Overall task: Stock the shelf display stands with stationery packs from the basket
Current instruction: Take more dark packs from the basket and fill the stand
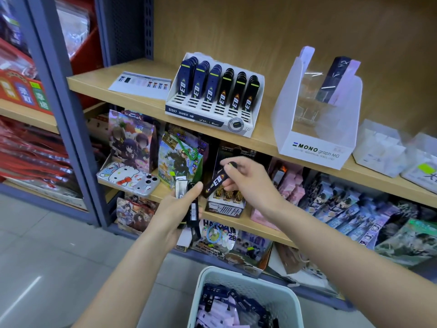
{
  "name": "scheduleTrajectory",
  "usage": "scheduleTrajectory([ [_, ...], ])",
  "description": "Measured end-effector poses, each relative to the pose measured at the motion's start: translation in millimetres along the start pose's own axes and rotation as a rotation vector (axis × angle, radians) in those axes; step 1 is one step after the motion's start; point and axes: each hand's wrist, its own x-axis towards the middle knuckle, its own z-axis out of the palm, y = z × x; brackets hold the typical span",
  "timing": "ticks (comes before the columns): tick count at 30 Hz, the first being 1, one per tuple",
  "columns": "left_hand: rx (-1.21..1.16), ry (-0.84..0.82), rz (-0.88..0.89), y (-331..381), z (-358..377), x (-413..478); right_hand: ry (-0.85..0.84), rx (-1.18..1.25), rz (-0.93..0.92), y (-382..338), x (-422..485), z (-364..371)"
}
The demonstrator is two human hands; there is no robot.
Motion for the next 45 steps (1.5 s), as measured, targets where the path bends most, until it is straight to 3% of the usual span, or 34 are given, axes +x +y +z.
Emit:
scheduleTrajectory([
  [7,-0.199,0.024,-0.072,2.9,-4.8,3.6,0.268,-0.023,-0.335,-49.6,22.7,-43.4],
  [10,-0.231,0.047,-0.084,3.5,-4.9,4.1,0.418,-0.138,-0.455,-65.4,45.5,-58.9],
  [14,-0.239,0.055,-0.08,4.8,-5.8,5.0,0.475,-0.329,-0.503,-74.7,69.2,-66.9],
  [24,-0.173,0.015,-0.003,6.4,-3.4,1.7,0.447,-0.627,-0.526,-74.4,82.2,-74.4],
  [33,-0.238,0.013,-0.112,5.0,-6.4,8.9,0.355,-0.552,-0.474,-72.8,89.2,-81.7],
  [41,-0.254,0.025,-0.135,2.4,-8.7,12.5,0.221,-0.686,-0.437,-85.2,97.6,-85.6],
  [45,-0.269,0.025,-0.14,1.9,-9.8,14.4,0.16,-0.603,-0.412,-83.1,100.3,-86.4],
])
